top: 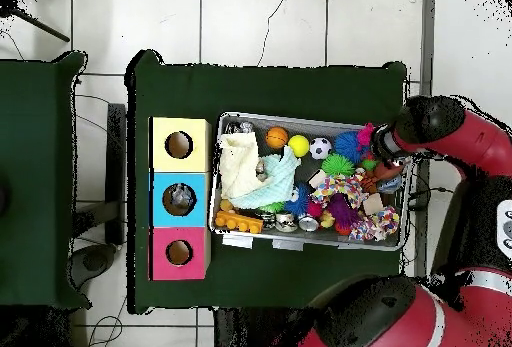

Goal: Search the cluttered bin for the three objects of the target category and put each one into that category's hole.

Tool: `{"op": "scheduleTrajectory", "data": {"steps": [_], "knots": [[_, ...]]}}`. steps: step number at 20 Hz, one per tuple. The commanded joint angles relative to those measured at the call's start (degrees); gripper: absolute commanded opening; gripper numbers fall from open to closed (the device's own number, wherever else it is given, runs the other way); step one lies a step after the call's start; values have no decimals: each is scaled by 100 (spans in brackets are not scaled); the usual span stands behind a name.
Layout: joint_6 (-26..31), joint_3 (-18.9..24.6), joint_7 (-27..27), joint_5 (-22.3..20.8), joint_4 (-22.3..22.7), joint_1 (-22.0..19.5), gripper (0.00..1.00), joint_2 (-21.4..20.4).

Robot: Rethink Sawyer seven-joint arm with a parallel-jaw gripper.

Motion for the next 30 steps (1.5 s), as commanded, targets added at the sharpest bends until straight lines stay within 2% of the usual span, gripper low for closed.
{"op": "scheduleTrajectory", "data": {"steps": [1, 6, 12, 14, 17, 25, 30], "knots": [[-113, 276, -2020, -239, 889, -296, 0, -946], [-128, 462, -2178, -251, 957, -585, 0, -904], [-495, 537, -2224, -294, 1428, -884, 0, -1082], [-670, 550, -2211, -356, 1511, -903, 0, -1166], [-533, 523, -2176, -391, 1585, -871, 0, -1331], [-568, 383, -1627, -279, 2410, -800, 0, -1962], [-516, 385, -1412, -228, 2680, -779, 0, -2158]]}}
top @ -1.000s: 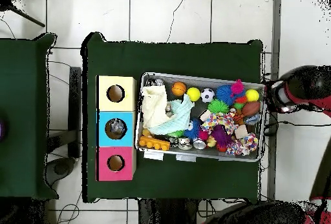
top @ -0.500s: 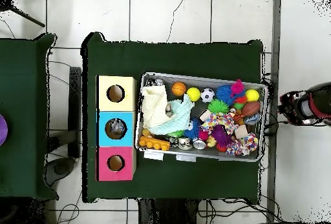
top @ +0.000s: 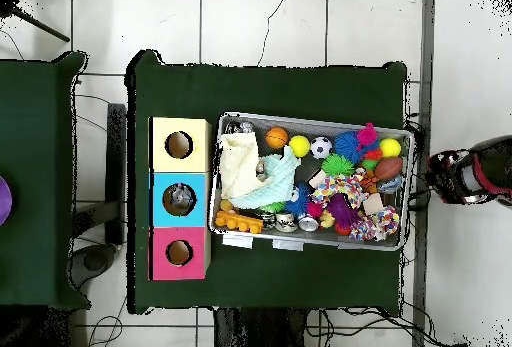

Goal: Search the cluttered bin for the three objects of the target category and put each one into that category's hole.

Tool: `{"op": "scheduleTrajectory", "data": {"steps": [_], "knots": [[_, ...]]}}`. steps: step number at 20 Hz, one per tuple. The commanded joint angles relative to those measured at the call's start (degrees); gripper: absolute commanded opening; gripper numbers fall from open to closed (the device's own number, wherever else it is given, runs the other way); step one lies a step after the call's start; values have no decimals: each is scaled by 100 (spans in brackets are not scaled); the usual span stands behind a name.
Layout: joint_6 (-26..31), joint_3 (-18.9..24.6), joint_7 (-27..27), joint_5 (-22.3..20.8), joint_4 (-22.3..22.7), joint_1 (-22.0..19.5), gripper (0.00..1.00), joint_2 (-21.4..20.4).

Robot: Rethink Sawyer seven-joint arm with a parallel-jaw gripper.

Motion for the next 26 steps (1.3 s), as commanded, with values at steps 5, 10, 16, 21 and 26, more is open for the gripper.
{"op": "scheduleTrajectory", "data": {"steps": [5, 10, 16, 21, 26], "knots": [[-413, 337, -949, -92, 1580, 138, 0, -553], [-600, 355, -730, -7, 1886, 153, 0, -638], [-785, 336, -453, 93, 2251, 226, 0, -806], [-890, 314, -314, 125, 2391, 273, 0, -878], [-1107, 299, -119, 238, 2756, 350, 0, -1026]]}}
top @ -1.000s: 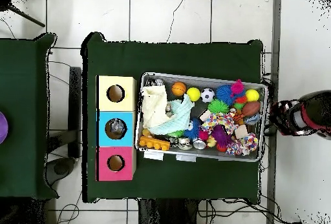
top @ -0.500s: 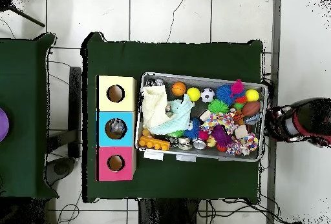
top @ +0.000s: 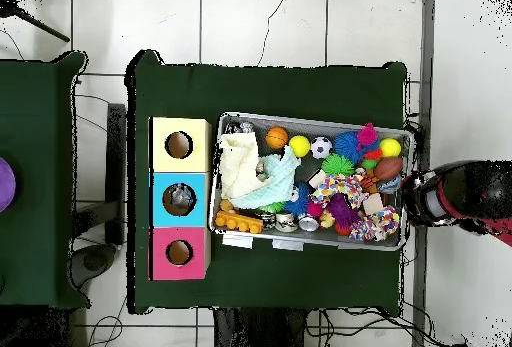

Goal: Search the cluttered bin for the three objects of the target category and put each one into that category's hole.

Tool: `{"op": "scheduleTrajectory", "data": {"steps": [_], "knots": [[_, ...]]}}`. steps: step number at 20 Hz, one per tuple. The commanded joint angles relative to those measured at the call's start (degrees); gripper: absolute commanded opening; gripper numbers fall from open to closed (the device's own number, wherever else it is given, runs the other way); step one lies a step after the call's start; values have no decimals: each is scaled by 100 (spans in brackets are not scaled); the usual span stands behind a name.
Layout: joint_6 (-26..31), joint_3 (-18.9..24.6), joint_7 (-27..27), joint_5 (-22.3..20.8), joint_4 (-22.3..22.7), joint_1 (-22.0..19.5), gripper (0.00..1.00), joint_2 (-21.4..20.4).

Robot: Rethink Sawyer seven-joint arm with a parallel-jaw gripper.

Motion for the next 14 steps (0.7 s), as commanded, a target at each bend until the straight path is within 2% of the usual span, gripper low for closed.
{"op": "scheduleTrajectory", "data": {"steps": [1, 14], "knots": [[-519, 288, -86, 193, 1148, 200, 0, -148], [-921, 172, 186, 401, 1734, 344, 0, -421]]}}
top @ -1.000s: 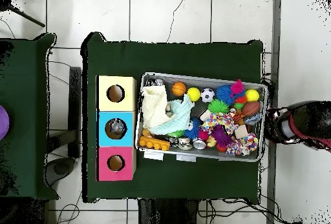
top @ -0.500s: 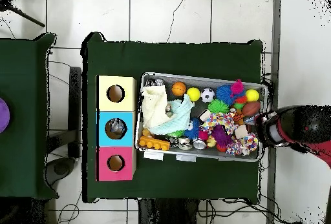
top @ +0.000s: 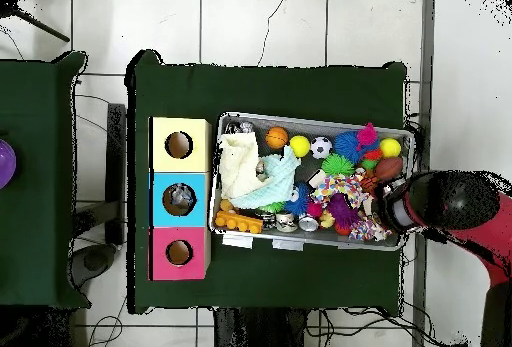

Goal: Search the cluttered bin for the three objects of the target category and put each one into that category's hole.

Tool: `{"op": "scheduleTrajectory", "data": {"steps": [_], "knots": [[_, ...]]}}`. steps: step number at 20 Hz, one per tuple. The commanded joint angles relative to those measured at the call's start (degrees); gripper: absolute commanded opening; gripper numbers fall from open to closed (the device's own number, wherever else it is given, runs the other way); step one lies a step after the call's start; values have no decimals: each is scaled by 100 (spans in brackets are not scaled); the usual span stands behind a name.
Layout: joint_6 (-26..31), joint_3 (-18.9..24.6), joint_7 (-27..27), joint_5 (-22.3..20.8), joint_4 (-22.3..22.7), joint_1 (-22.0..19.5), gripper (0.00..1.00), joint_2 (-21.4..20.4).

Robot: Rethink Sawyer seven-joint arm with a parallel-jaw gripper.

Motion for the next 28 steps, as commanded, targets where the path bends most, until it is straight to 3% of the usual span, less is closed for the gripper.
{"op": "scheduleTrajectory", "data": {"steps": [1, 8, 13, 21, 28], "knots": [[-524, 166, 196, 237, 901, 92, 0, -66], [-979, 122, 174, 46, 780, 139, 0, 75], [-272, 118, 32, -101, -13, 333, 0, 128], [-318, 275, -63, -184, -1180, 501, 0, 1172], [-725, 304, -105, -150, -1631, 533, 0, 1774]]}}
